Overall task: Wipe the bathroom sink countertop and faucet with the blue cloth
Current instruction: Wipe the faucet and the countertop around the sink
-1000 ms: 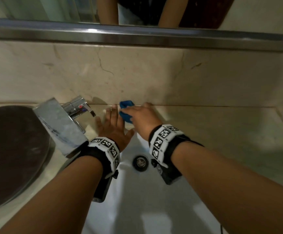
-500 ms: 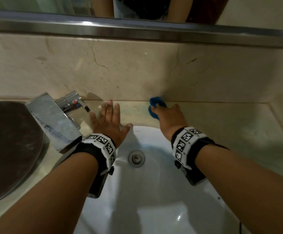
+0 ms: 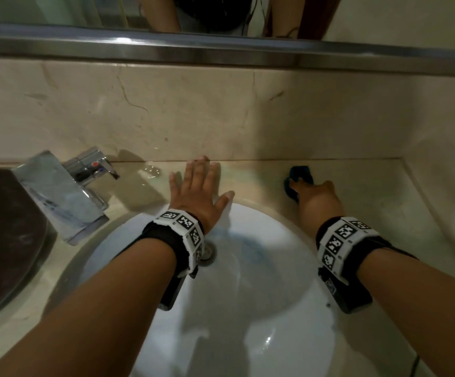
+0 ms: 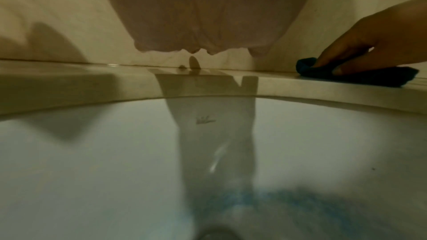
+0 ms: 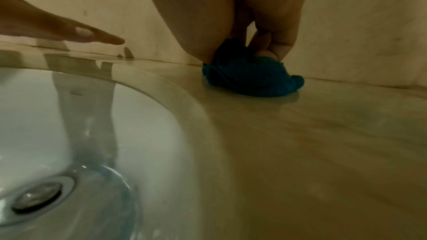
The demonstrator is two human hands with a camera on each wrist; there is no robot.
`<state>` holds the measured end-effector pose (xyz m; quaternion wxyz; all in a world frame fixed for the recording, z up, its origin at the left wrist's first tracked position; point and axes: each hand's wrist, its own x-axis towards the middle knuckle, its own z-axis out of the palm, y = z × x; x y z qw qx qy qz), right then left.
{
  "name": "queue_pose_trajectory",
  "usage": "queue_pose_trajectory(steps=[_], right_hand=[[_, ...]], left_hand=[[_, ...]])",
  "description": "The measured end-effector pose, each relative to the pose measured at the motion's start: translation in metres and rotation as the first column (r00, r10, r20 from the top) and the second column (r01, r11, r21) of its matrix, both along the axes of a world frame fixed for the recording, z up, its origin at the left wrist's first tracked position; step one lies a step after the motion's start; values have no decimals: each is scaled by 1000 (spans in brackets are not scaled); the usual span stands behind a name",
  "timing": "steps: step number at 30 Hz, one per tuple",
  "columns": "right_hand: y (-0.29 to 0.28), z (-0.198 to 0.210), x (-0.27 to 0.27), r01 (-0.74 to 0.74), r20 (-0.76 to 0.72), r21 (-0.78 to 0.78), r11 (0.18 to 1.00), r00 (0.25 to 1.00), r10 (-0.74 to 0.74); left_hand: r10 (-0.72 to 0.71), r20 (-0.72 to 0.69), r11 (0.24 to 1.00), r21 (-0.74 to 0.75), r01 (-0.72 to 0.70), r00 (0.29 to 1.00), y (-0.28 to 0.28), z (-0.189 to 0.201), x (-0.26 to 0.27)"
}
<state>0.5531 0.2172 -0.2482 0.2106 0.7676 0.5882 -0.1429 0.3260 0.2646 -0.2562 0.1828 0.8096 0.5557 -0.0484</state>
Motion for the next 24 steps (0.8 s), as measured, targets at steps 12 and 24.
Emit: queue_pose_trajectory(steps=[12, 24], right_hand=[[-23, -9, 33, 100, -181, 314, 944, 983, -44], [0, -18, 18, 73, -468, 293, 953, 881, 77]], left_hand=[[-134, -149, 991, -19, 133, 980, -5, -18, 71], [-107, -181, 993, 31, 115, 978, -6, -20, 72]])
